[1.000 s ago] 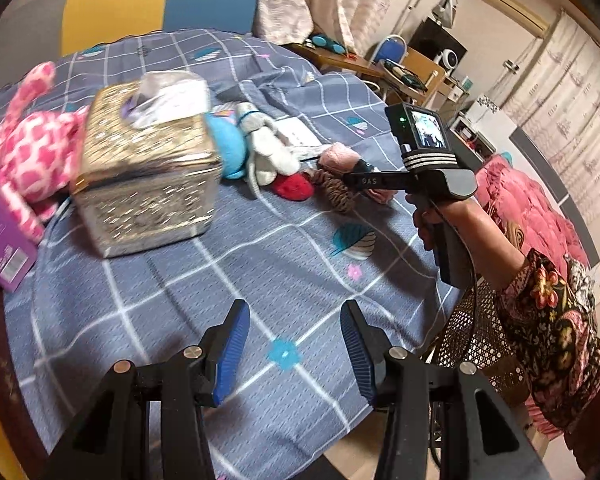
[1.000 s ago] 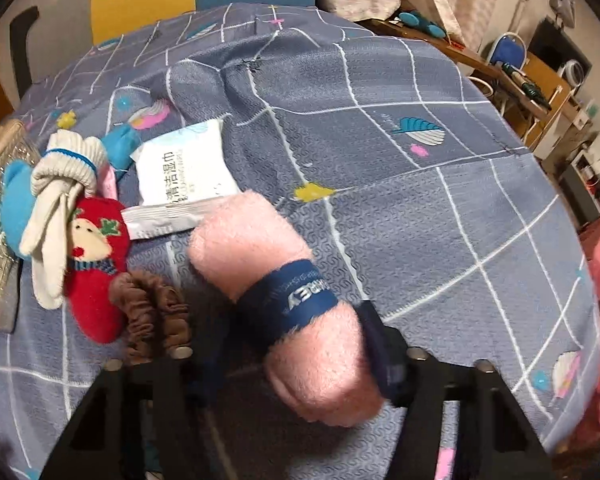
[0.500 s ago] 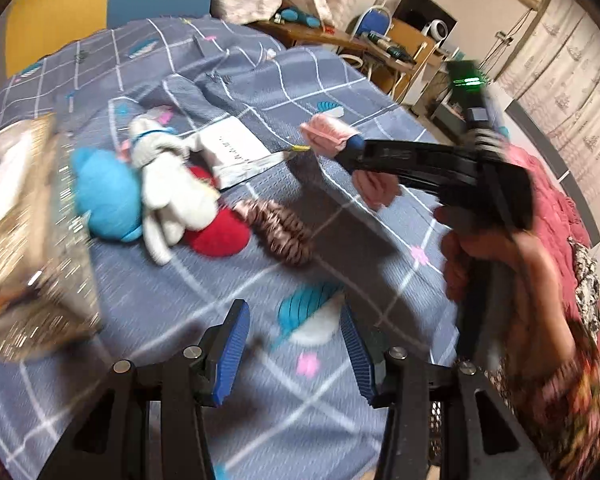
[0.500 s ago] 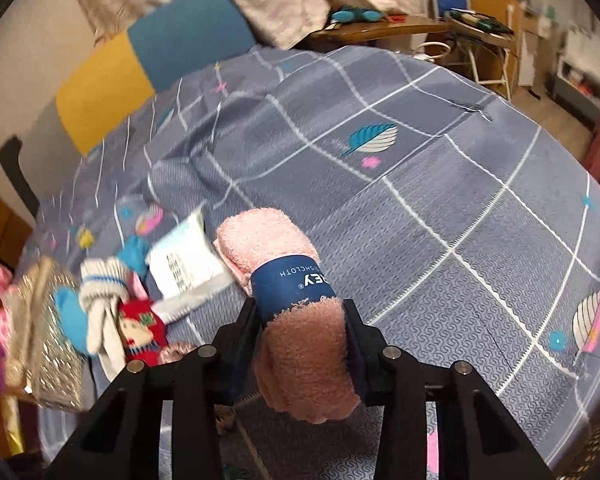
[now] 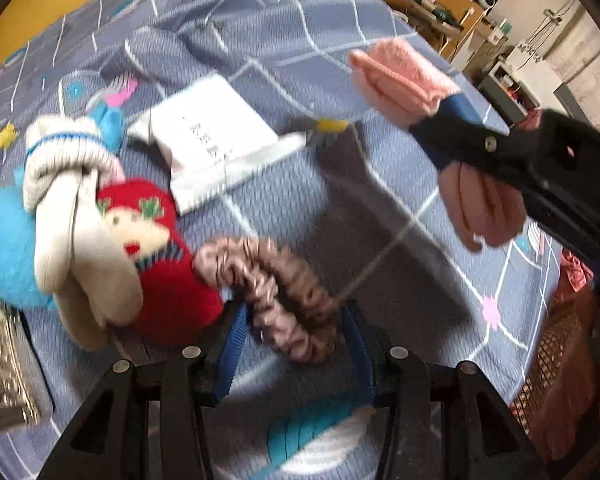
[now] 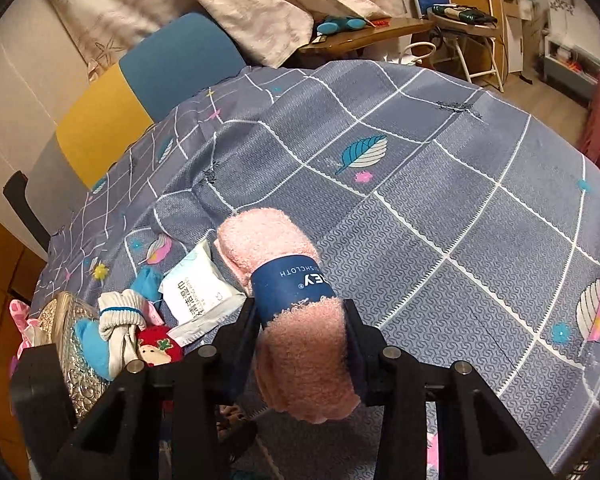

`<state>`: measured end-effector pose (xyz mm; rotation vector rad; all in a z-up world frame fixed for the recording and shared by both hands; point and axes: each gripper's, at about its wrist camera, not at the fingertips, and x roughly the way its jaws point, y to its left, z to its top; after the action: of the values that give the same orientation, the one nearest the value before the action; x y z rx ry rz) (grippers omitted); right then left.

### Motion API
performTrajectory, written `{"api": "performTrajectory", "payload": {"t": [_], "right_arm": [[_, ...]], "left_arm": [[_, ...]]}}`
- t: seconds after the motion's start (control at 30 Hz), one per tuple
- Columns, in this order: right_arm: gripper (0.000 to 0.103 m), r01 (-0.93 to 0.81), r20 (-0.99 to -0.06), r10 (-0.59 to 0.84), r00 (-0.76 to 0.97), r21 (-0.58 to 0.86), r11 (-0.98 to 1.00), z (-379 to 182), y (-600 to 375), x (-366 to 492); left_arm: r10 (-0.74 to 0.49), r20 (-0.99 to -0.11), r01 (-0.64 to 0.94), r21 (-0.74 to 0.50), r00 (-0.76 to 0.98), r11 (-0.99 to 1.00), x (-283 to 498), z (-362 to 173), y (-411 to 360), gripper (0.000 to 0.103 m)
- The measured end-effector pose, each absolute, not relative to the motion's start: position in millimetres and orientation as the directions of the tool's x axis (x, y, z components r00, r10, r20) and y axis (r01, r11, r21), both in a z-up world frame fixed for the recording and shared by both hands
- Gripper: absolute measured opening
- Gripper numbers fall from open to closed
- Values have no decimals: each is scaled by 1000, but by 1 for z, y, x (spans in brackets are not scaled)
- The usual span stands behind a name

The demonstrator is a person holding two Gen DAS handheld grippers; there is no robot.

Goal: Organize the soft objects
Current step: 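Grasp the brown satin scrunchie with the left gripper while the right holds the towel, then carry the scrunchie into the gold tray and open the left gripper while the right carries the towel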

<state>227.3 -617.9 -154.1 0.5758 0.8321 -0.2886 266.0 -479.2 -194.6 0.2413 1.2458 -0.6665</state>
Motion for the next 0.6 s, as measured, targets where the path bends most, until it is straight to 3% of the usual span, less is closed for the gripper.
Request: {"api": "performTrajectory", "payload": {"t": [0.07,0.1,0.23,0.6], "right_arm": [[41,452,-760,-14,650,371,811,-154,-617,227],[41,451,-758,-15,652,372,811,-153,-617,227],[41,460,-756,-26,654,371,806,-153,-619,225],[41,444,-754,-23,656,362,820,-154,-612,225]], "left_arm": [[-337,-924,597,-168,182,785,267,-195,-481,34],[-333,-923,604,-155,194,782,267,-195,-482,19],[-362,-912,624,-172,191,762,267,-188,-478,15],[-496,-814,598,-242,304,764,278,-110,-420,14]]}}
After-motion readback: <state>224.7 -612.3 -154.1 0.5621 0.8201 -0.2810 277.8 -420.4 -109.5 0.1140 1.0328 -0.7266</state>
